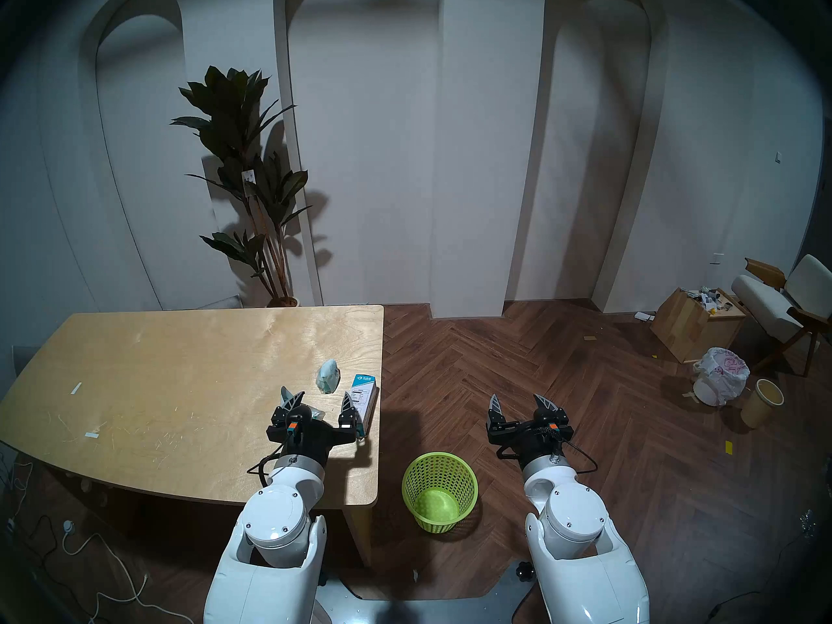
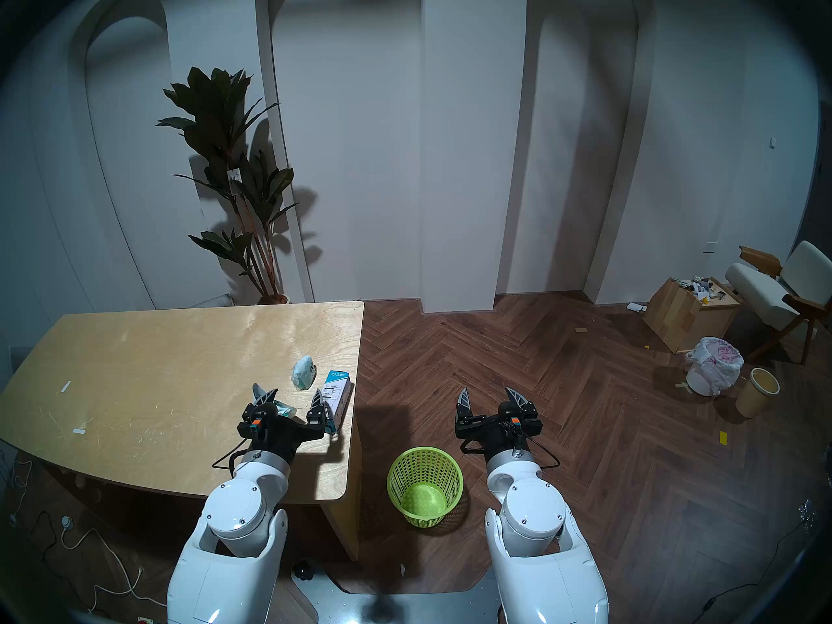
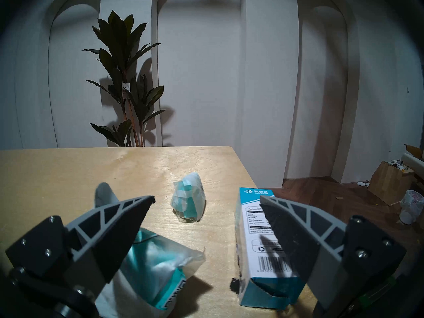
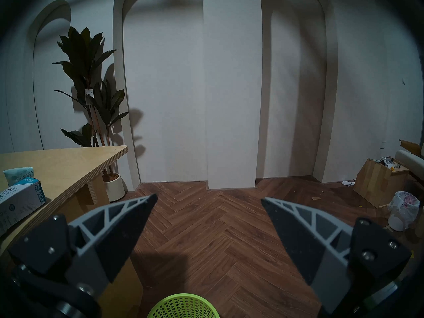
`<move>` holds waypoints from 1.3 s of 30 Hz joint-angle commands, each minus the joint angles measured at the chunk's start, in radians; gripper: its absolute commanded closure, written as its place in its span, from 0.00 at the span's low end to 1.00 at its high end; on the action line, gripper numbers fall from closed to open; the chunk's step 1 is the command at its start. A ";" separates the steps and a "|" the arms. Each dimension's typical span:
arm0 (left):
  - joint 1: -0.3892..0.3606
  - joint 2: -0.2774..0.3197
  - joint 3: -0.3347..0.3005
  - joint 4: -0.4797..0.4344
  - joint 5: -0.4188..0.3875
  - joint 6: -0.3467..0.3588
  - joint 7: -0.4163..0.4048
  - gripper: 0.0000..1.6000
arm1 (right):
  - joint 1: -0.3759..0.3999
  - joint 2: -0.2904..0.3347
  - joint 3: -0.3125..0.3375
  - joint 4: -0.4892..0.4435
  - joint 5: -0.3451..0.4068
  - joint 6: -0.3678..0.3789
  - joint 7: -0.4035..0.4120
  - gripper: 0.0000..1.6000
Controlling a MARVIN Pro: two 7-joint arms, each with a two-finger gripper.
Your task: Put the trash into the trash bin on the ground
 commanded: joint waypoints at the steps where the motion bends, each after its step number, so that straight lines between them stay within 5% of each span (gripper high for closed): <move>1: 0.041 0.009 -0.001 -0.111 0.026 -0.014 0.014 0.00 | -0.021 0.005 -0.004 -0.051 0.005 -0.002 0.011 0.00; 10: 0.142 0.005 0.038 -0.216 0.058 0.038 0.031 0.00 | -0.041 0.006 0.004 -0.064 0.022 -0.002 0.015 0.00; 17: 0.187 0.017 0.059 -0.311 0.099 0.193 0.049 0.00 | -0.061 0.010 0.027 -0.083 0.038 0.002 0.015 0.00; 30: 0.101 0.048 0.126 -0.284 0.109 0.197 -0.002 0.00 | -0.083 0.035 0.158 -0.107 0.100 -0.015 0.004 0.00; 39: 0.008 0.054 0.163 -0.212 0.141 0.256 -0.068 0.00 | -0.108 0.046 0.194 -0.106 0.153 -0.044 0.036 0.00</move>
